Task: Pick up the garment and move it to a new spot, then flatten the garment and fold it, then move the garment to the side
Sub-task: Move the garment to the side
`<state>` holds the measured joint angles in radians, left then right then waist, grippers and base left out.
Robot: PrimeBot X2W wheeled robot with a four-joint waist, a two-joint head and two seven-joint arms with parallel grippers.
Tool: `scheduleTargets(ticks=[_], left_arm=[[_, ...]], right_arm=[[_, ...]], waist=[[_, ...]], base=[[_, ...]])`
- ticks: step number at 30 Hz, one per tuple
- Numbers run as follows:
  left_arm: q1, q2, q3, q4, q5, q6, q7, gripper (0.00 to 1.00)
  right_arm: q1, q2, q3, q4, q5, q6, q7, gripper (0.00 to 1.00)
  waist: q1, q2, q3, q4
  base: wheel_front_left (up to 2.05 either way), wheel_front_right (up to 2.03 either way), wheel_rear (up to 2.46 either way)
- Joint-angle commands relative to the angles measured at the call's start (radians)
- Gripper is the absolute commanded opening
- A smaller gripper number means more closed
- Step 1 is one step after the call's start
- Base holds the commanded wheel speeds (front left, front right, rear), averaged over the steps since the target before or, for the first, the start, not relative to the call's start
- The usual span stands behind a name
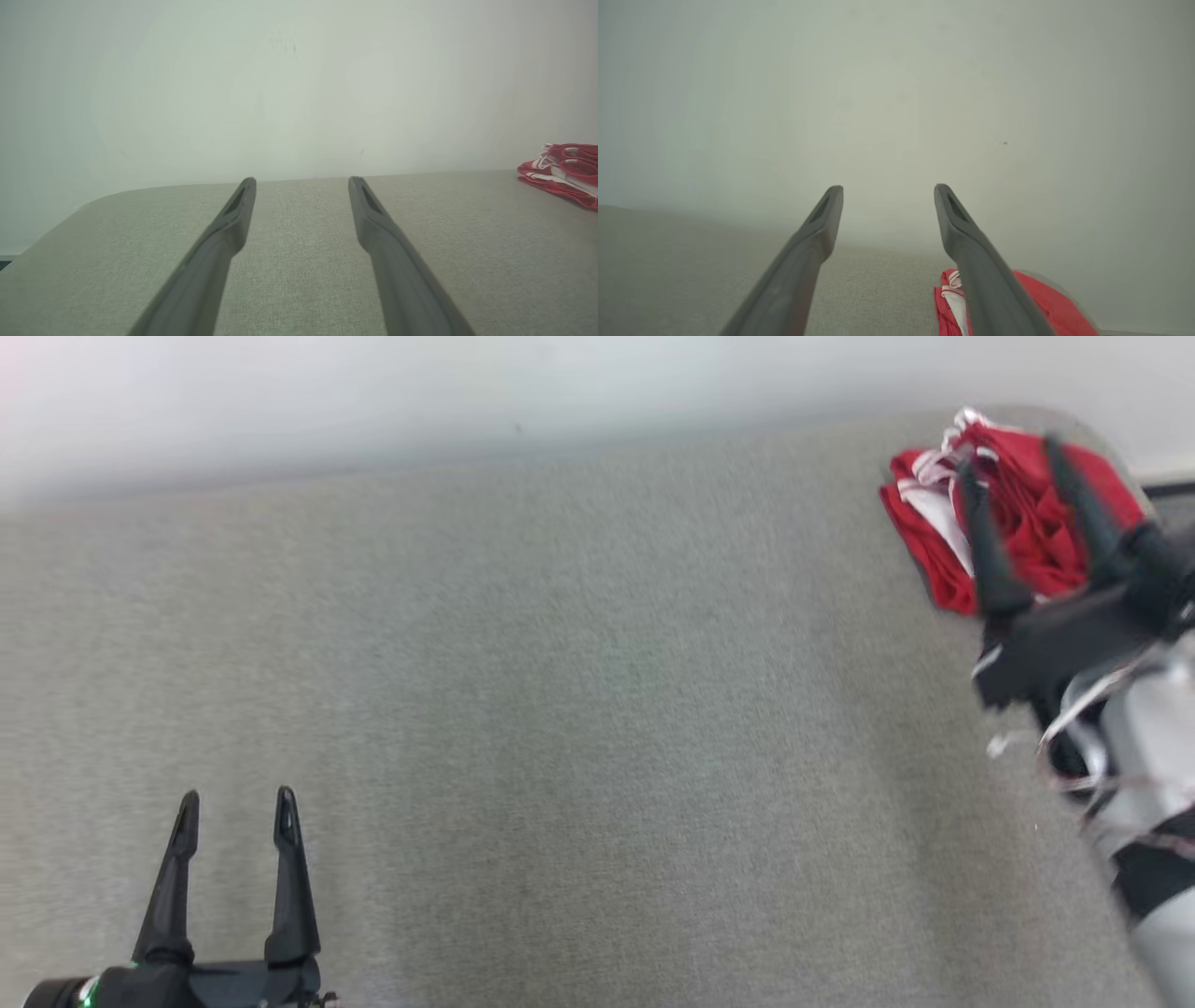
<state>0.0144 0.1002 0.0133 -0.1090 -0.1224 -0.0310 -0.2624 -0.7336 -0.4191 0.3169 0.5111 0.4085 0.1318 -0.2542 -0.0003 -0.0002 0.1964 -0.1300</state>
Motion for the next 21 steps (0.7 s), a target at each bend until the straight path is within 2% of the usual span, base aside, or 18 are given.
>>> scheduleTargets(ticks=[1,6,21], left_arm=[[0.015,-0.005,0.003,0.005,-0.006,-0.001,-0.003,1.0],[0.033,-0.009,0.01,0.029,-0.012,-0.003,-0.003,1.0],[0.067,-0.013,0.031,0.08,-0.018,-0.013,-0.003,1.0]], right_arm=[[0.053,0.027,-0.021,-0.026,-0.013,-0.003,0.004,1.0],[0.204,0.102,-0.067,-0.114,-0.047,-0.003,0.032,1.0],[0.623,0.261,-0.196,-0.396,-0.149,-0.003,0.07,1.0]], waist=[[0.0003,0.0002,-0.053,0.037],[0.0003,0.0002,-0.094,0.053],[0.0003,0.0002,-0.166,0.104]], base=[[0.0,0.0,0.0],[0.0,0.0,0.0],[0.0,0.0,0.0]])
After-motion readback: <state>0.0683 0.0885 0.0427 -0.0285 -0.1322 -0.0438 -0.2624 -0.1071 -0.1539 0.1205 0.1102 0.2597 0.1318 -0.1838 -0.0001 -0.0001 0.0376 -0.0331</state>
